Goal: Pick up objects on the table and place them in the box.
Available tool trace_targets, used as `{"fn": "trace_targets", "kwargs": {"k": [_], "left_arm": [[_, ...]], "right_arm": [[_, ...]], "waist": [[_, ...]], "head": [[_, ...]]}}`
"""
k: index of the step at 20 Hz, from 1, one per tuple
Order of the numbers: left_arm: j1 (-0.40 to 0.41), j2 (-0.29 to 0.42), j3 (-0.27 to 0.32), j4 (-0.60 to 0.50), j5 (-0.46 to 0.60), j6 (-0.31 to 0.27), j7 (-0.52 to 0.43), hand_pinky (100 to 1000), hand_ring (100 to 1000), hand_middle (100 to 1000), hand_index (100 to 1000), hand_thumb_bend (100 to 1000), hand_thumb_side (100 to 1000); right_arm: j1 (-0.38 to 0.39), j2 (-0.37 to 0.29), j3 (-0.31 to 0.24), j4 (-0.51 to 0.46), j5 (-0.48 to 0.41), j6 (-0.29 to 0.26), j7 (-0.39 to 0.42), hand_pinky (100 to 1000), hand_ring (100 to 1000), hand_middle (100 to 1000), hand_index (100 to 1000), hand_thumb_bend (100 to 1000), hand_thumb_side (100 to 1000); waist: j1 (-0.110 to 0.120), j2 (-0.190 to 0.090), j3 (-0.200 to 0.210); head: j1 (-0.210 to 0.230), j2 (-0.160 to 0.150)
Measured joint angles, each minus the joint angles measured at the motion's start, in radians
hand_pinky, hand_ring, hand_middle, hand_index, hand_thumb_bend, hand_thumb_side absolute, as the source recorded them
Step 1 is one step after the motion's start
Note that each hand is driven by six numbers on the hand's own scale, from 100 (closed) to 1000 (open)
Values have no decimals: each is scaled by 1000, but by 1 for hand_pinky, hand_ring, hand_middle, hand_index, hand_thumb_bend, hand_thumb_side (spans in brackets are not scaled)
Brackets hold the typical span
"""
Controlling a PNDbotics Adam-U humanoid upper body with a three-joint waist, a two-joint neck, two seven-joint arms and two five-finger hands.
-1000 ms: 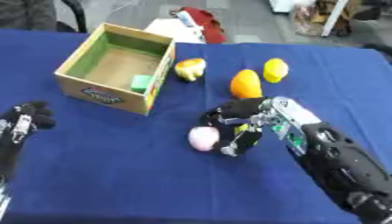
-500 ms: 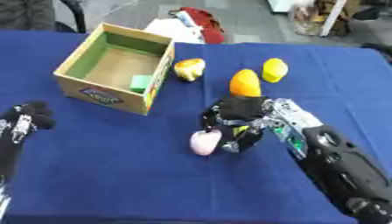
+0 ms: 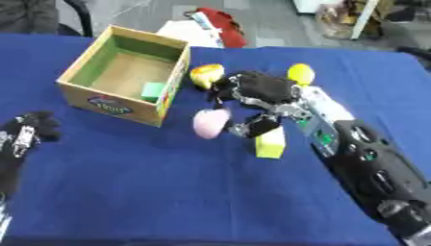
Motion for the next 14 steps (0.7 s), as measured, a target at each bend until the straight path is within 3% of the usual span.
{"fn": "trace_targets", "kwargs": {"k": [6, 9, 14], "left_arm": [[-5, 0, -4, 0, 0, -1, -3, 663, 586, 594, 757, 100, 754], [-19, -1, -13, 0, 1, -1, -9, 663, 586, 594, 757, 100, 753], [-50, -2, -31, -1, 4, -2, -27, 663, 585, 593, 757, 100, 751]], "right_arm": [[-166, 93, -61, 94, 29, 15, 37, 770, 740, 718, 368, 100, 100], [-244, 161, -115, 183, 119, 17, 33, 773, 740, 720, 373, 100, 100], [-335, 289, -226, 340, 319, 55, -27, 780, 741, 732, 516, 100, 100]], "waist": [[0, 1, 25], [0, 3, 56], [0, 27, 116]], "head": [[-14, -4], [-28, -15], [-67, -38]]}}
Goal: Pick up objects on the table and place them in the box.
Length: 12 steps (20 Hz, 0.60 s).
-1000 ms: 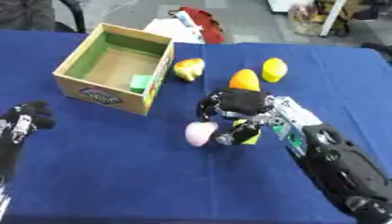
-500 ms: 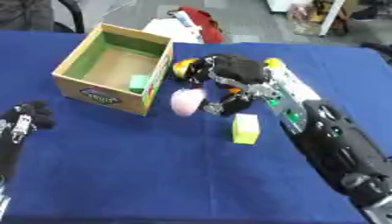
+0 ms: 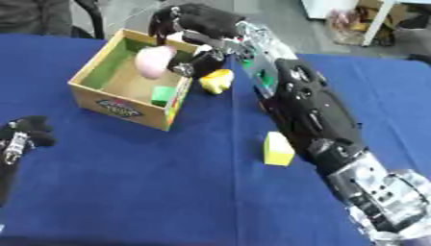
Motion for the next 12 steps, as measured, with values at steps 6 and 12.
{"fn": "trace_targets", "kwargs": {"k": [6, 12], "left_arm": [[-49, -14, -28, -4, 9, -1, -29, 663, 585, 593, 757, 100, 749], [-62, -18, -44, -5, 14, -1, -47, 663, 585, 593, 757, 100, 749]], "right_arm": [[-36, 122, -126, 163, 207, 127, -92, 795, 773, 767, 771, 100, 131], [-41, 169, -174, 235, 374, 308, -140, 802, 808, 818, 991, 100, 149]], "waist": [[0, 22, 76], [0, 26, 92]], "head": [[-79, -29], [-118, -35]]}}
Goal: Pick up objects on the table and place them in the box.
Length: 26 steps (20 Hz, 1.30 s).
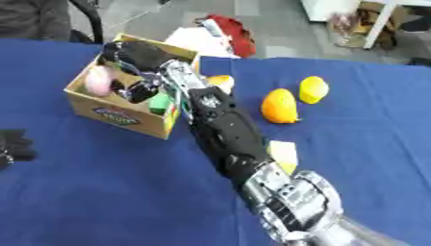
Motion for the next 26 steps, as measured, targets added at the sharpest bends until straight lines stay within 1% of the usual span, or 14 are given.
{"fn": "trace_targets", "kwargs": {"k": [2, 5, 7, 9, 11, 14, 17, 20, 23, 26], "left_arm": [[0, 0, -4, 0, 0, 0, -3, 663, 585, 593, 757, 100, 750], [0, 0, -5, 0, 0, 0, -4, 663, 585, 592, 757, 100, 750], [0, 0, -5, 0, 0, 0, -4, 663, 584, 592, 757, 100, 751], [1, 0, -5, 0, 0, 0, -4, 663, 584, 592, 757, 100, 752], [4, 0, -5, 0, 0, 0, -4, 663, 584, 592, 757, 100, 751], [12, 0, -4, 0, 0, 0, -4, 663, 584, 591, 757, 100, 751], [23, 0, -3, 1, 0, 1, -1, 663, 583, 591, 757, 100, 753], [34, 1, 3, 1, -1, 1, 3, 663, 583, 591, 757, 100, 755], [44, 2, 9, 3, -2, 2, 8, 663, 583, 591, 757, 100, 757], [53, 2, 15, 5, -4, 2, 14, 663, 583, 591, 757, 100, 758]], "right_arm": [[0, 4, -5, 1, 38, 63, -21, 800, 810, 822, 1000, 100, 148], [0, 4, -5, 0, 76, 135, -51, 801, 814, 828, 1000, 100, 145], [0, 3, -5, -2, 86, 162, -62, 806, 821, 836, 1000, 100, 146], [-1, -3, -5, -2, 84, 169, -60, 817, 833, 853, 1000, 100, 149], [-3, -23, -8, -3, 67, 163, -38, 828, 844, 866, 1000, 100, 150], [-14, -65, -21, -5, 9, 148, 23, 843, 862, 883, 1000, 100, 152], [-18, -125, -30, -25, -63, 123, 104, 852, 877, 895, 1000, 100, 142], [-16, -191, -32, -59, -119, 96, 179, 861, 895, 912, 1000, 100, 146], [10, -252, -29, -87, -151, 64, 249, 872, 916, 931, 1000, 100, 163], [46, -298, -16, -108, -174, 17, 320, 881, 940, 955, 1000, 100, 188]], "waist": [[0, 0, 0], [0, 0, -1], [0, 0, -4], [0, 0, -12], [0, 0, -20], [0, -1, -31], [0, -1, -50], [0, -3, -70], [0, -5, -90], [0, -6, -109]], "head": [[-3, 0], [-6, 0], [-6, 0], [-6, 0], [-6, 0], [-3, 1], [2, 3], [13, 11], [24, 19], [36, 22]]}}
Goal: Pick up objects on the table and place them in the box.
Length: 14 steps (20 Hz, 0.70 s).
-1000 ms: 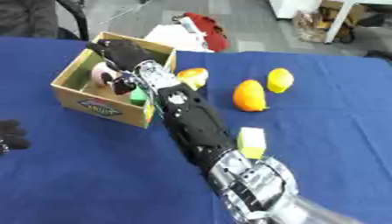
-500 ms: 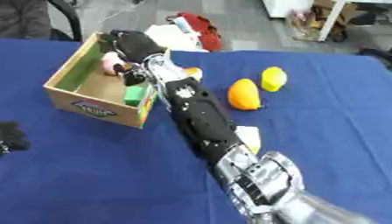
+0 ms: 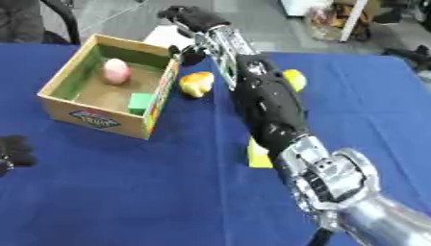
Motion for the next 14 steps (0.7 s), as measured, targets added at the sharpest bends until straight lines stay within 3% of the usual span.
{"fn": "trace_targets", "kwargs": {"k": [7, 14], "left_arm": [[4, 1, 6, 0, -3, -1, 6, 663, 584, 592, 757, 100, 756], [4, 1, 6, 0, -3, -1, 7, 663, 584, 592, 757, 100, 753]], "right_arm": [[62, -33, 31, -10, 39, -75, 105, 883, 955, 966, 993, 100, 233], [79, 11, 41, 27, 149, -91, 36, 876, 950, 959, 958, 100, 249]], "waist": [[0, -1, -17], [0, -1, -13]], "head": [[14, 6], [16, 6]]}}
